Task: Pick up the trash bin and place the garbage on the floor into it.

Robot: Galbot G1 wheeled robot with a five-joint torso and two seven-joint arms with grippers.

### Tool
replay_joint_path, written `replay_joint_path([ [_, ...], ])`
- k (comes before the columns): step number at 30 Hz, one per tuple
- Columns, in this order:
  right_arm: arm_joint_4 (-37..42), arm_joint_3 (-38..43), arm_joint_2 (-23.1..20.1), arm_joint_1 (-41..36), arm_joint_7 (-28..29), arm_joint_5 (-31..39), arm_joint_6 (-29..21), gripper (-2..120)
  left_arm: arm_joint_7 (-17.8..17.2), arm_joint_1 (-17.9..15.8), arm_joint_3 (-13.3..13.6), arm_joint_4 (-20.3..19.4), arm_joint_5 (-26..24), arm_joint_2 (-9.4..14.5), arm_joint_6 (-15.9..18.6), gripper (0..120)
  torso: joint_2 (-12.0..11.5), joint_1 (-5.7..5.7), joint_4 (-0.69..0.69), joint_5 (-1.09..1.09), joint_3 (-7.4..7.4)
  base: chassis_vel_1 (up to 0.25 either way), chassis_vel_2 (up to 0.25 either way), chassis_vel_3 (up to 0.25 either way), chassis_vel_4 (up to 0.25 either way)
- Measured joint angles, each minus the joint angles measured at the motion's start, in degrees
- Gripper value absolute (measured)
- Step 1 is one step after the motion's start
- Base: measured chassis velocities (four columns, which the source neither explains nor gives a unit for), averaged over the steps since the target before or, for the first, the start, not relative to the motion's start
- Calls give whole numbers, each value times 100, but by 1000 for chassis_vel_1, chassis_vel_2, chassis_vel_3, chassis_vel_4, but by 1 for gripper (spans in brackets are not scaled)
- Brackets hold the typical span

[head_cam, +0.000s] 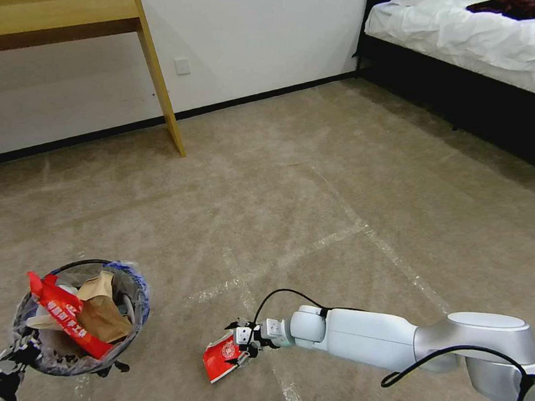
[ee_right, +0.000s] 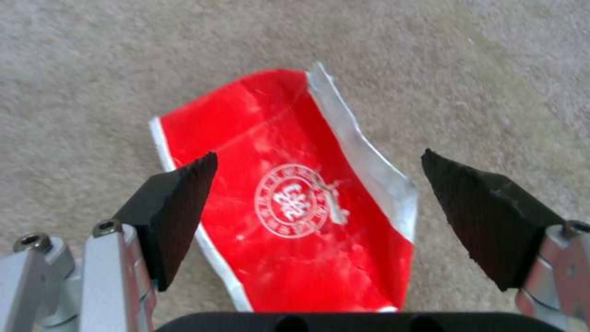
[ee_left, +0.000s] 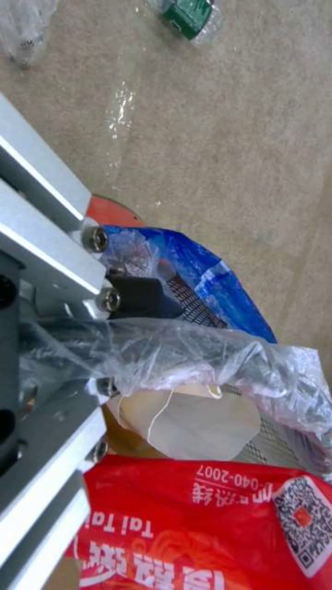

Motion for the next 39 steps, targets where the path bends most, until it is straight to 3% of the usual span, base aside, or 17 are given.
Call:
replay_joint_path([
  [17, -698, 169, 296, -141, -175, -133, 241, 86, 18, 27, 37, 2, 25, -3, 1, 1, 0, 0, 0, 0, 0, 0, 0, 0, 0],
  [29, -772, 94, 443, -112, -187, -179, 257, 84, 23, 9, 41, -5, 12, -16, -3, 1, 0, 0, 0, 0, 0, 0, 0, 0, 0],
  [39, -992, 84, 537, -178, -230, -261, 310, 70, 26, 30, 19, -50, -8, -16, -9, 1, 0, 0, 0, 0, 0, 0, 0, 0, 0],
])
